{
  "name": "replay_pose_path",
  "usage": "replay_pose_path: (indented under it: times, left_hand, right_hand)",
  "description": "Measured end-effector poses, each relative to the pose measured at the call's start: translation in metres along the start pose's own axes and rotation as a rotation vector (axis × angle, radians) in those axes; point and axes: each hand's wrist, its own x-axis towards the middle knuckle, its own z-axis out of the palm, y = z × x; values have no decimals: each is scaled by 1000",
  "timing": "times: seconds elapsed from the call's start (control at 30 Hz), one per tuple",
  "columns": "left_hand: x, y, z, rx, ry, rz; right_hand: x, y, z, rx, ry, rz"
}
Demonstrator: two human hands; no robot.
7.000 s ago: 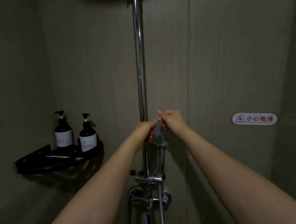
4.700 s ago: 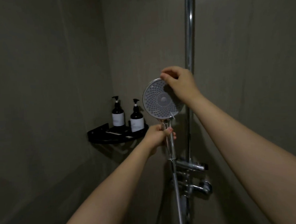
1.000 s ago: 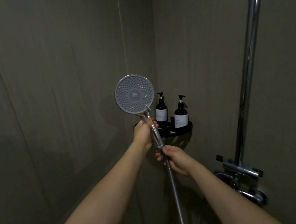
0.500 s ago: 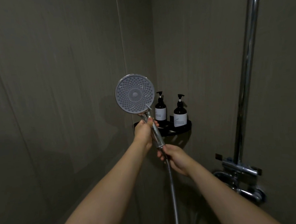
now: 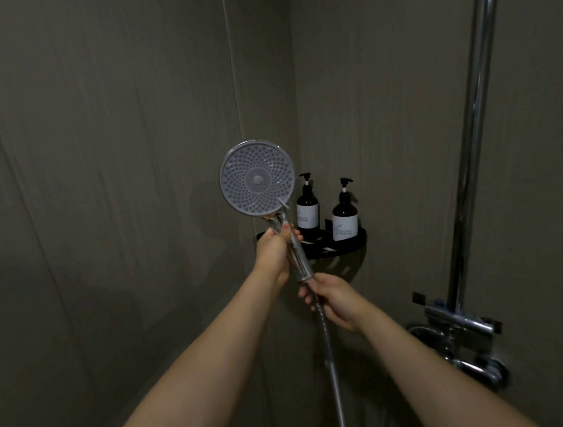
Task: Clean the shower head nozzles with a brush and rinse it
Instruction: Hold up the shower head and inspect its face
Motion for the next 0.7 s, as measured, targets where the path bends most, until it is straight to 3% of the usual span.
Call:
replay_pose_path:
  times: [0.17,0.33,0.57,0.7]
  left_hand:
    - [2,-2,-1,-1,-12,8]
    - [4,0,-2,22,-18,1]
    - [8,-6,-3,5,-4,-19]
    - [7,-5,-1,23,-16,-9]
  right_hand:
    - [1,2,2,-53,78,-43]
    - [0,1,0,154,2,12]
    - [3,4,1,-63,63,-19]
    - [2,4,2,-12,82,-37]
